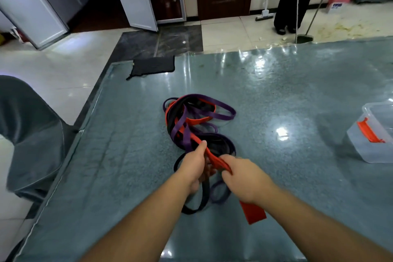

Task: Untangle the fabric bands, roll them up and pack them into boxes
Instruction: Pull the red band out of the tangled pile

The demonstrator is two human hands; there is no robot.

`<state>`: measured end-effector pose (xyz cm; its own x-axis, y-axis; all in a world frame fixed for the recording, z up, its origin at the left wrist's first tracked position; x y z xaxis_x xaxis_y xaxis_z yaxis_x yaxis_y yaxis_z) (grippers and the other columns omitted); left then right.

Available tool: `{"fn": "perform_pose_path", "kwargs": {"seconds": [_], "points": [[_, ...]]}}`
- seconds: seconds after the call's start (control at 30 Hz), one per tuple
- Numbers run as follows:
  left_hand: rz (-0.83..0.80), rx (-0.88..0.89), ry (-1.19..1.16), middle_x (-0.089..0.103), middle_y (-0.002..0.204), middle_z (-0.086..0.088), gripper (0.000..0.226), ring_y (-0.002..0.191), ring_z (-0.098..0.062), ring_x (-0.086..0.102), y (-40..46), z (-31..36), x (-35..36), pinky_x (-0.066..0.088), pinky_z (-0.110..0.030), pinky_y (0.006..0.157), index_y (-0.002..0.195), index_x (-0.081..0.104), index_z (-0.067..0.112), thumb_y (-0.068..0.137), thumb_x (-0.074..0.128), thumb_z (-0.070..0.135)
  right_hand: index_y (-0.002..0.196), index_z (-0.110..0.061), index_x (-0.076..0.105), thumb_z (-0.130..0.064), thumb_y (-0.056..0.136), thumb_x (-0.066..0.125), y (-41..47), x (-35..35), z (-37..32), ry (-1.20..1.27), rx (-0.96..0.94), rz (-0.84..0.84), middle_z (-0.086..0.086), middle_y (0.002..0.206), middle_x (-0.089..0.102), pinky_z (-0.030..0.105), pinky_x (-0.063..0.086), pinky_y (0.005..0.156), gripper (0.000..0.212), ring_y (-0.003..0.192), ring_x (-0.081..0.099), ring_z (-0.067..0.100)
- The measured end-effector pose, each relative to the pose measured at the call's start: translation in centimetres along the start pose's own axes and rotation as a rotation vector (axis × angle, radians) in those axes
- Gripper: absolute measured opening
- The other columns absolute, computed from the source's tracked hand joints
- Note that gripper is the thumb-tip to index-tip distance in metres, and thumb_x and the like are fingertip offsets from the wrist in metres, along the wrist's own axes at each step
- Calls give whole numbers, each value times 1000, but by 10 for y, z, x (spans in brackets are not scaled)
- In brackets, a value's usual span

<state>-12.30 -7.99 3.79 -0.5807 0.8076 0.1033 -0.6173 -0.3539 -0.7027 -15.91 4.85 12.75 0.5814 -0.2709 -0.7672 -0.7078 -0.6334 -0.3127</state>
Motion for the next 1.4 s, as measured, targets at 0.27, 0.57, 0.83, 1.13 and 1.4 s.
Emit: {"fn": "perform_pose_path", "kwargs": {"seconds": [0.27,0.57,0.83,1.13,1.4], "points": [[92,-23,-286,75,70,-12,18,62,-23,72,15,34,-6,58,-35,49,106,64,0,106,50,13,149,-51,22,-34,88,61,-26,1,1,90,-113,134,-16,132,46,38,55,84,74,101,66,19],[-9,399,-79,80,93,-4,22,75,-15,74,-18,129,-9,57,-32,69,96,75,15,105,55,12,128,-35,60,-51,101,54,17,12,42,539,129,92,-17,108,71,27,49,100,32,109,67,8],[-267,778,246,79,101,0,22,95,-11,72,-89,180,13,57,-28,89,112,71,14,105,53,3,75,-13,75,-50,105,44,85,-51,-3,1081,224,169,12,82,77,41,58,79,57,80,72,28],[-396,673,585,78,105,-1,23,98,-21,73,-82,112,13,56,-55,97,110,74,23,88,67,19,98,1,68,-9,105,46,98,-73,-62,1085,309,-185,7,75,74,25,60,54,25,57,69,14],[-130,485,573,70,125,4,35,113,-14,65,-18,100,-33,51,-25,97,127,63,22,100,54,1,93,-4,70,-3,100,54,75,-131,-114,948,-24,-44,14,80,78,39,59,78,17,70,71,23]]}}
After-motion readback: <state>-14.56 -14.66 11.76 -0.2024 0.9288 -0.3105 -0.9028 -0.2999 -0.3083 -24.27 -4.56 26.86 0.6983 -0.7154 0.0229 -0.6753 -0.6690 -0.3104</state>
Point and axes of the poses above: each hand's wrist, its own y-axis towards the middle knuckle, its own x-axis out of the palm, z = x × y, the point moved 10 cm from there along y, towards the middle knuckle
